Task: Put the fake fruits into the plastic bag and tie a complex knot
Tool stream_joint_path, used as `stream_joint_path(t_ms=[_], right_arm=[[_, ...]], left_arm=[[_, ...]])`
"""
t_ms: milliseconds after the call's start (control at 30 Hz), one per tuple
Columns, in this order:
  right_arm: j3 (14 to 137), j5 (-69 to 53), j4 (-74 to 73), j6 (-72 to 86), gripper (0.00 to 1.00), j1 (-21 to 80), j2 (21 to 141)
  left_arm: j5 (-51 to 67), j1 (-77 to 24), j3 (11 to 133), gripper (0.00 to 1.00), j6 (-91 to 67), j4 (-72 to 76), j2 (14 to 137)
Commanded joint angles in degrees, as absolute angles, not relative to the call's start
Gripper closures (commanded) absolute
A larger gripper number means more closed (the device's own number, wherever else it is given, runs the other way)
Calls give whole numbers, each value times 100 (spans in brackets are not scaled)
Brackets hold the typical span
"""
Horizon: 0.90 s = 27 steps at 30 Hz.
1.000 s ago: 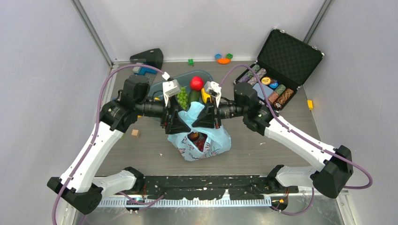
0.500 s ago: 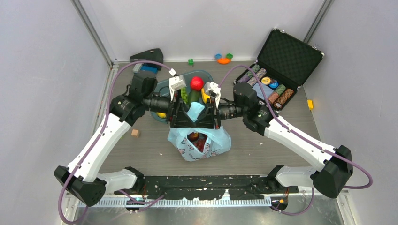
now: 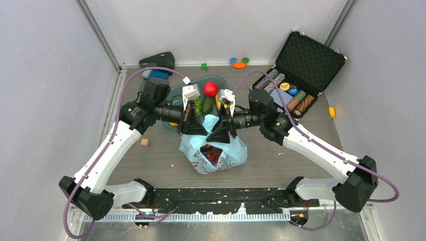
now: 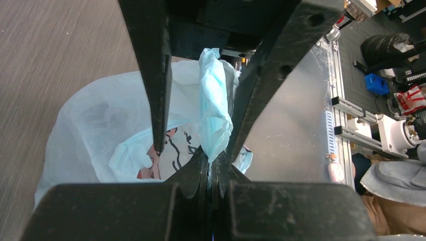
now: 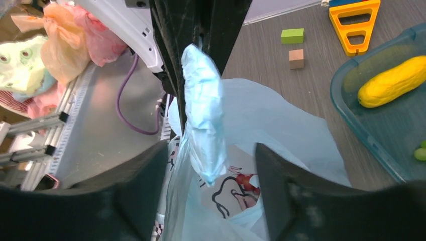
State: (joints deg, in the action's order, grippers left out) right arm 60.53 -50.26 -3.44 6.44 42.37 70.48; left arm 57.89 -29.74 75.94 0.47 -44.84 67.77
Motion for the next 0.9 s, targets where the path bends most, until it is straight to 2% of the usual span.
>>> stream_joint_path(t_ms=[0, 33, 100, 333, 400, 467, 500, 533, 567, 600, 667, 767, 867], right_arm=[[6321, -5072, -205, 808, 20, 4012, 6741], [6359, -5039, -196, 848, 16, 3984, 6715], [6454, -4967, -187, 967, 14, 3932, 6665], [6736, -4687, -60, 1427, 17, 3920, 6831], [6741, -4711, 71, 1522, 23, 3918, 6876], [6730, -4733, 256, 1610, 34, 3927, 6895], [6727, -4735, 295, 1650, 47, 3928, 6892], [6724, -4737, 346, 1665, 65, 3929, 6887], [6720, -4728, 358, 1675, 74, 3926, 6874], [6712, -4711, 366, 1673, 88, 3928, 6838], [6681, -4622, 371, 1641, 94, 3924, 6770], [6659, -4453, 238, 1486, 95, 3928, 6653], [6692, -4327, 77, 1336, 95, 3921, 6542]], left_arm=[[5859, -2988, 7485, 100, 56, -4140, 6599], [5863, -2988, 7461, 100, 47, -4099, 6575], [5854, -2988, 7409, 100, 29, -4018, 6546], [5839, -2988, 7380, 100, 35, -3989, 6539], [5817, -2988, 7369, 100, 33, -4008, 6531], [5819, -2988, 7368, 100, 29, -4007, 6532], [5820, -2988, 7374, 100, 34, -4008, 6537], [5821, -2988, 7372, 100, 34, -4008, 6542], [5813, -2988, 7378, 100, 34, -4016, 6547], [5809, -2988, 7383, 100, 31, -4024, 6540], [5770, -2988, 7387, 94, 29, -4057, 6552], [5652, -2988, 7412, 87, 51, -4147, 6580], [5603, -2988, 7415, 85, 85, -4196, 6568]])
